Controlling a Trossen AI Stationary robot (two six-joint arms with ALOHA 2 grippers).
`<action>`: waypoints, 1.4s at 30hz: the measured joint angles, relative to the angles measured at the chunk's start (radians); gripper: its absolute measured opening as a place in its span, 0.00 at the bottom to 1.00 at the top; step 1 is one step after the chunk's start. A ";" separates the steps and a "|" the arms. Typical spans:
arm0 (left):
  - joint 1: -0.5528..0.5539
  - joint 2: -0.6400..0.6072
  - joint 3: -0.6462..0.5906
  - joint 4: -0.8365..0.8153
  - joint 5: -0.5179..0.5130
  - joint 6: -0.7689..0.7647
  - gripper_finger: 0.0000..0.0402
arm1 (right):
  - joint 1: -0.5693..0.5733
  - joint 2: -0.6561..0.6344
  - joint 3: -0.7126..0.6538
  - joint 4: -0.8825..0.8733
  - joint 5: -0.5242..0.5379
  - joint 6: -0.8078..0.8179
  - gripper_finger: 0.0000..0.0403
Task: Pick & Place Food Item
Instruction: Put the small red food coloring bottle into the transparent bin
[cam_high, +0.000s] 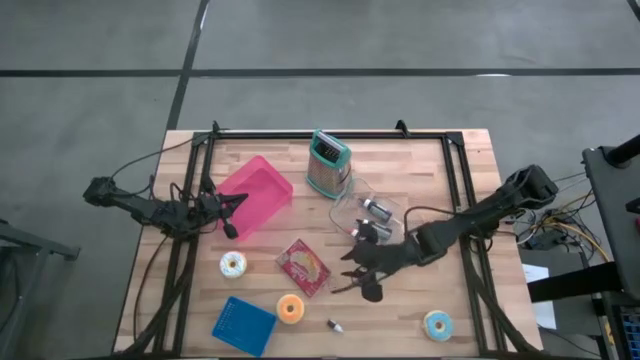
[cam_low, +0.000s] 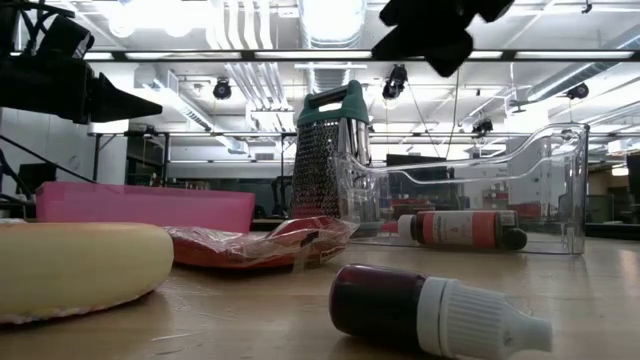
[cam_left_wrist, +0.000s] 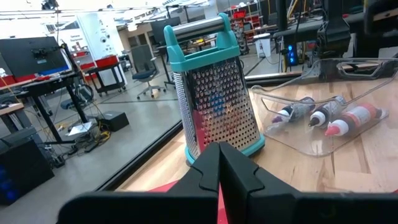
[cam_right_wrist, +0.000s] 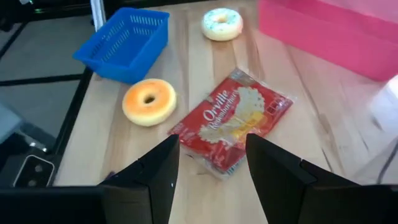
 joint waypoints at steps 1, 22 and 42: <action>0.000 0.000 0.000 0.000 0.000 0.000 0.01 | 0.014 0.007 0.000 0.012 0.023 0.002 0.44; 0.000 0.000 0.000 0.000 0.000 0.000 0.01 | 0.269 0.092 0.001 0.033 0.362 0.407 0.42; 0.000 0.000 0.000 0.000 0.000 0.000 0.01 | 0.238 0.357 0.160 0.066 0.271 0.575 0.46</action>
